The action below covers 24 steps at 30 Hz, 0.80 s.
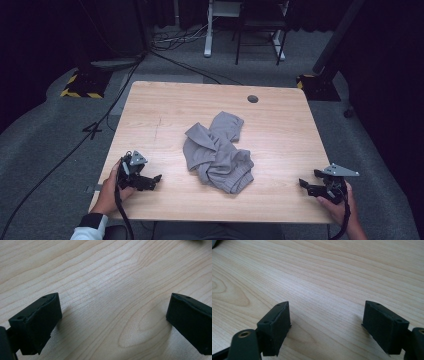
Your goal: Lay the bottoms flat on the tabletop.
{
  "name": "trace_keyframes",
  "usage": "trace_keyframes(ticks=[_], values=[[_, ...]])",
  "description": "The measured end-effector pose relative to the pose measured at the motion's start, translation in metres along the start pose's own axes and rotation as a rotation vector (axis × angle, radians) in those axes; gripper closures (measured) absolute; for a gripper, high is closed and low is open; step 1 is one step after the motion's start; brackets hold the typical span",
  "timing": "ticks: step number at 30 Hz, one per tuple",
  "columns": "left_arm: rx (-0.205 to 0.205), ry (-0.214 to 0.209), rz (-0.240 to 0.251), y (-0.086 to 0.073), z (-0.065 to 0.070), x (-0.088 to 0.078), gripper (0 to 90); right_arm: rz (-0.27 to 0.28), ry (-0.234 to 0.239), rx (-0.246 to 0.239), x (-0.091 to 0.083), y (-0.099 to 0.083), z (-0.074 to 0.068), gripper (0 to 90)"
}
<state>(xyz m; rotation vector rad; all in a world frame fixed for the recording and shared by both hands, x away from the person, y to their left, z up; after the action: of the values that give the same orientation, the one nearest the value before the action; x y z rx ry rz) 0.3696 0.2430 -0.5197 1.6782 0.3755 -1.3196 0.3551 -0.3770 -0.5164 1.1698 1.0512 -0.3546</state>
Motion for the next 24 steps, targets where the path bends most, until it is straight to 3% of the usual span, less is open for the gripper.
trace_keyframes(ticks=[2, 6, 11, 12, 14, 16, 17, 18, 19, 20, 22, 23, 24], values=[[0.005, 0.002, 0.001, 0.0, 0.0, 0.0, 0.2, 0.0, 0.001, -0.001, 0.0, 0.0, 0.0, 21.3], [-0.025, 0.005, 0.002, 0.007, 0.002, 0.004, 0.0, 0.001, 0.002, -0.005, 0.0, 0.001, 0.0, 20.7], [0.021, -0.007, -0.001, 0.014, 0.013, 0.007, 0.3, -0.009, -0.009, -0.041, 0.001, 0.004, -0.003, 21.0], [0.054, -0.022, 0.0, 0.015, 0.018, 0.008, 0.3, -0.01, -0.012, -0.044, 0.001, 0.006, -0.004, 24.2], [0.075, -0.036, 0.0, 0.017, 0.022, 0.009, 0.3, 0.003, 0.017, -0.067, 0.001, 0.014, -0.012, 27.4], [0.089, -0.048, -0.001, 0.019, 0.024, 0.01, 0.3, 0.016, 0.058, -0.147, -0.001, 0.024, -0.027, 30.7], [0.099, -0.054, 0.0, 0.02, 0.025, 0.011, 0.3, 0.031, 0.061, -0.205, -0.003, 0.037, -0.043, 31.2], [0.108, -0.06, 0.002, 0.023, 0.027, 0.013, 0.3, 0.031, 0.061, -0.205, -0.003, 0.037, -0.043, 31.2], [0.112, -0.059, -0.002, 0.026, 0.029, 0.014, 0.3, 0.057, 0.103, -0.262, -0.005, 0.052, -0.061, 32.3], [0.114, -0.062, 0.0, 0.029, 0.032, 0.016, 0.3, 0.057, 0.103, -0.262, -0.005, 0.052, -0.061, 32.3], [0.143, -0.078, -0.003, 0.035, 0.04, 0.019, 0.3, 0.079, 0.151, -0.309, -0.004, 0.067, -0.079, 33.0], [0.143, -0.078, -0.002, 0.038, 0.042, 0.021, 0.3, 0.09, 0.198, -0.355, -0.002, 0.08, -0.1, 33.9], [0.148, -0.081, -0.002, 0.041, 0.045, 0.022, 0.3, 0.097, 0.218, -0.379, 0.0, 0.087, -0.111, 34.1]])
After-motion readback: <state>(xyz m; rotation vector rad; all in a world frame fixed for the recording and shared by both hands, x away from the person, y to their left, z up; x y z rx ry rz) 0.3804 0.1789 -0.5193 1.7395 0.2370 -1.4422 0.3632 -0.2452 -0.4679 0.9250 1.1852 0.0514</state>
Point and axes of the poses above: each handheld gripper's, and its own axes: x roughly forward along the jaws, y roughly out of its top, z roughly to its right, the point moved 2 cm from there along x, roughly forward along the jaws, and after that the axes turned 13 degrees about -z, right-handed, at the moved point
